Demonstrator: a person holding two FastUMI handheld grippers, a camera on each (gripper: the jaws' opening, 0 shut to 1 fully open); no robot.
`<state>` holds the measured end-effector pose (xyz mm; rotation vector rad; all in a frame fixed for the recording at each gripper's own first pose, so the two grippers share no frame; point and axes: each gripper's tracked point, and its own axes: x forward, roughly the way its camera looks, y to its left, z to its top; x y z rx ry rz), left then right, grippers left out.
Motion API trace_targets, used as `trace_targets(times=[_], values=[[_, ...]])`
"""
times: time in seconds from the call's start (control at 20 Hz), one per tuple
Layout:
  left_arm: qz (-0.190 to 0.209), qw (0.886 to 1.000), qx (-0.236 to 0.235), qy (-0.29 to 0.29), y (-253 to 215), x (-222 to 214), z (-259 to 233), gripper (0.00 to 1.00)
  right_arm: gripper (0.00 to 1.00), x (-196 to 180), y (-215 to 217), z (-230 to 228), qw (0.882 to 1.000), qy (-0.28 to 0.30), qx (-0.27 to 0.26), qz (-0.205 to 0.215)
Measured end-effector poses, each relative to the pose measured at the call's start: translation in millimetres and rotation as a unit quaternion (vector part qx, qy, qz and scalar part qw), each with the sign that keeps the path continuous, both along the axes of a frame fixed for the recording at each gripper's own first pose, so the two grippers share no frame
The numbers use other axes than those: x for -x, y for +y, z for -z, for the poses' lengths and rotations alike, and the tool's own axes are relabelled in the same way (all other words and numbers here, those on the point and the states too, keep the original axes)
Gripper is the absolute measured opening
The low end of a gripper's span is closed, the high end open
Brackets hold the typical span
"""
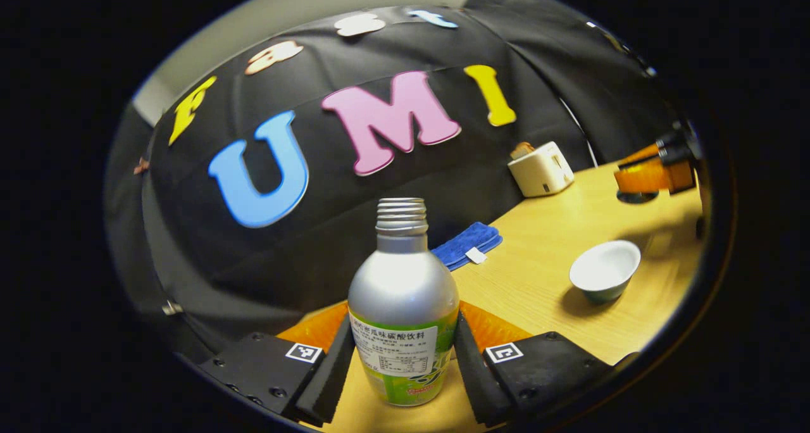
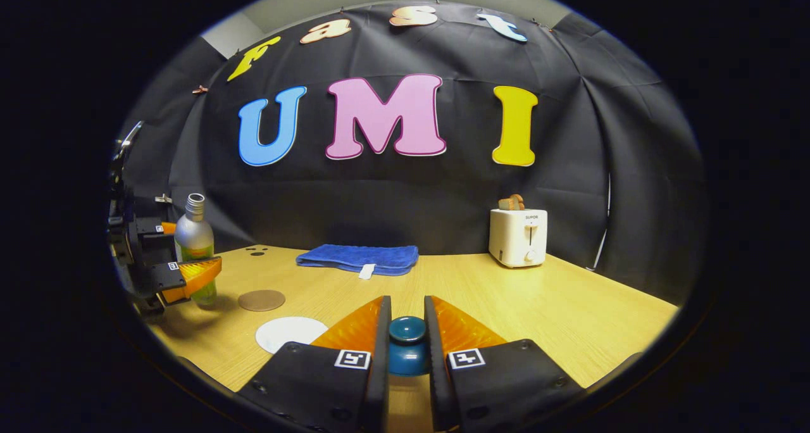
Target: Open the teacup lid with one hand, grasp the water bottle and pour water into the teacup with the other hand; after pouring, place the water bottle on the coaster and then close the teacup lid.
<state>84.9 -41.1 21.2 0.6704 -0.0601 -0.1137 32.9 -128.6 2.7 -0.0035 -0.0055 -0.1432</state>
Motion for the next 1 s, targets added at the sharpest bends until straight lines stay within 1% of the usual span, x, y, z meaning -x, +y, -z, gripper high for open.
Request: trace_targets(times=[0.1,0.15,0.2,0.3,0.4,0.45,0.6,0.8,0.95,1.0], values=[[0.019,0.996,-0.087,-0.001,-13,-9,-1,0.79,0.3,1,-5,-1,1.0,0.0,0.0,0.003],[0.028,0.992,-0.126,0.005,-21,-11,4,0.77,0.3,1,-7,-1,1.0,0.0,0.0,0.003],[0.035,0.986,-0.164,0.01,-26,-13,8,0.78,0.3,1,-7,-1,1.0,-0.001,0.0,0.002],[0.047,0.969,-0.242,-0.001,-36,-15,8,0.78,0.3,1,-6,-1,1.0,0.0,0.0,0.001],[0.054,0.949,-0.312,-0.016,-44,-15,8,0.78,0.3,1,-5,-1,1.0,0.0,0.0,-0.001],[0.058,0.94,-0.336,-0.016,-45,-18,9,0.78,0.3,1,-5,-1,1.0,0.0,0.0,-0.002],[0.067,0.921,-0.384,-0.008,-47,-25,16,0.78,0.3,2,-4,-1,1.0,0.0,0.0,-0.003],[0.071,0.892,-0.446,0.013,-44,-17,24,0.78,0.3,1,-5,-1,1.0,0.0,0.0,-0.003],[0.078,0.864,-0.497,0.004,-50,-16,28,0.79,0.3,2,-4,-1,1.0,0.0,0.0,-0.003],[0.083,0.858,-0.508,0.002,-53,-13,31,0.78,0.3,2,-4,-1,1.0,0.0,0.0,-0.003]])
